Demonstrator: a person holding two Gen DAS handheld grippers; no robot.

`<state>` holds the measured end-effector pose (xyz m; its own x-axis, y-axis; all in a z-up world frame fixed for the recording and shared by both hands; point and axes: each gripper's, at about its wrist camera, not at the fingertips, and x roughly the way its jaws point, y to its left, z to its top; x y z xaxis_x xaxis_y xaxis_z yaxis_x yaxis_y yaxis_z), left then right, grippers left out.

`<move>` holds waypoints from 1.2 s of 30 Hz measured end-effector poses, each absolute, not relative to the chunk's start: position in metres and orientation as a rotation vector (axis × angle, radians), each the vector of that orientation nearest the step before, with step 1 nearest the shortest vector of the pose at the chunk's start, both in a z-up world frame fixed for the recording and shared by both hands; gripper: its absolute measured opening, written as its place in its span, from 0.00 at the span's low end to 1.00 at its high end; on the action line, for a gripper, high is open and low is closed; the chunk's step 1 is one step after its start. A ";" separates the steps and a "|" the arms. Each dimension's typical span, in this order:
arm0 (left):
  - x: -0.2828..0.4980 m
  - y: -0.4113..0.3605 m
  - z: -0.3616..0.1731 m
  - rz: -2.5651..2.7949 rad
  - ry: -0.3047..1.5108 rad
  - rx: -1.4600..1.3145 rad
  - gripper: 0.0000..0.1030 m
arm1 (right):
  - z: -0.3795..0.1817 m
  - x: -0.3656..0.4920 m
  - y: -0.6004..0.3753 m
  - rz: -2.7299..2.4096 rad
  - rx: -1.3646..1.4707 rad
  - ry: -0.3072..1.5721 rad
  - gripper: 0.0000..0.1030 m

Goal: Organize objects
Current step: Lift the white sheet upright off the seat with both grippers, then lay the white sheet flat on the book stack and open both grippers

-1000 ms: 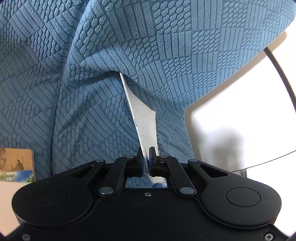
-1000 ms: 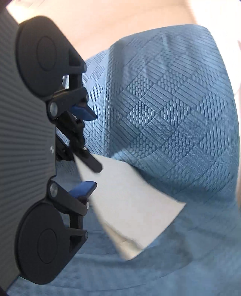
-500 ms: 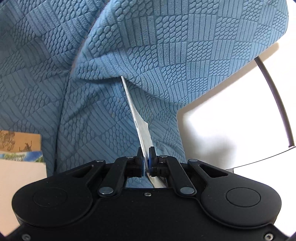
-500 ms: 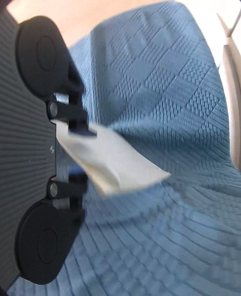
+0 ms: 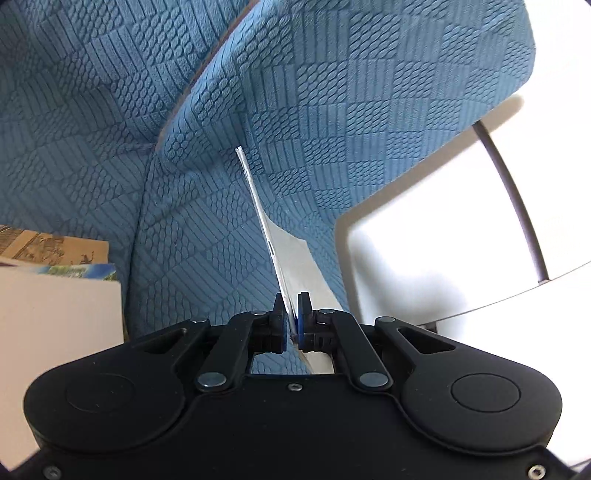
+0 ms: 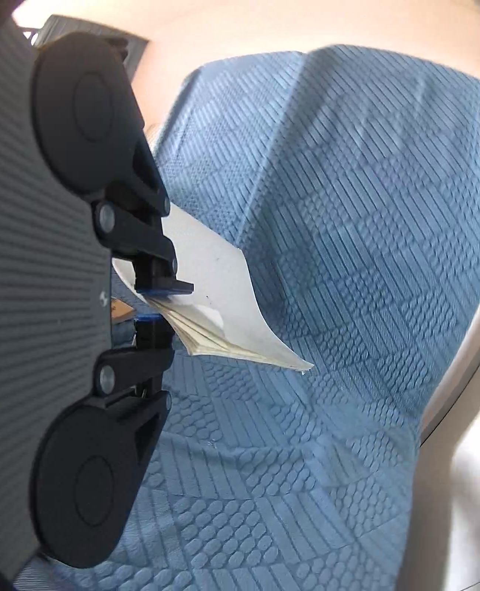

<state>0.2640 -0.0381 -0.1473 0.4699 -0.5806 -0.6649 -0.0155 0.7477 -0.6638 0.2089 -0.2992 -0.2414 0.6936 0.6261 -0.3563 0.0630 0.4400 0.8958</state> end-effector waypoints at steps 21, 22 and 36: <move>0.204 0.008 -0.037 -0.354 0.923 -0.559 0.07 | -0.114 0.170 -0.259 0.502 0.852 0.727 0.12; 0.202 0.012 -0.034 -0.353 0.919 -0.564 0.07 | -0.110 0.171 -0.256 0.504 0.847 0.733 0.12; 0.166 0.066 -0.008 -0.361 0.824 -0.573 0.07 | -0.065 0.151 -0.209 0.549 0.720 0.707 0.12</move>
<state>0.1658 0.0661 -0.0079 0.6322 -0.5111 -0.5824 0.0816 0.7914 -0.6059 0.1512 -0.2085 -0.0654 0.6414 0.6638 -0.3847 -0.2085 0.6334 0.7452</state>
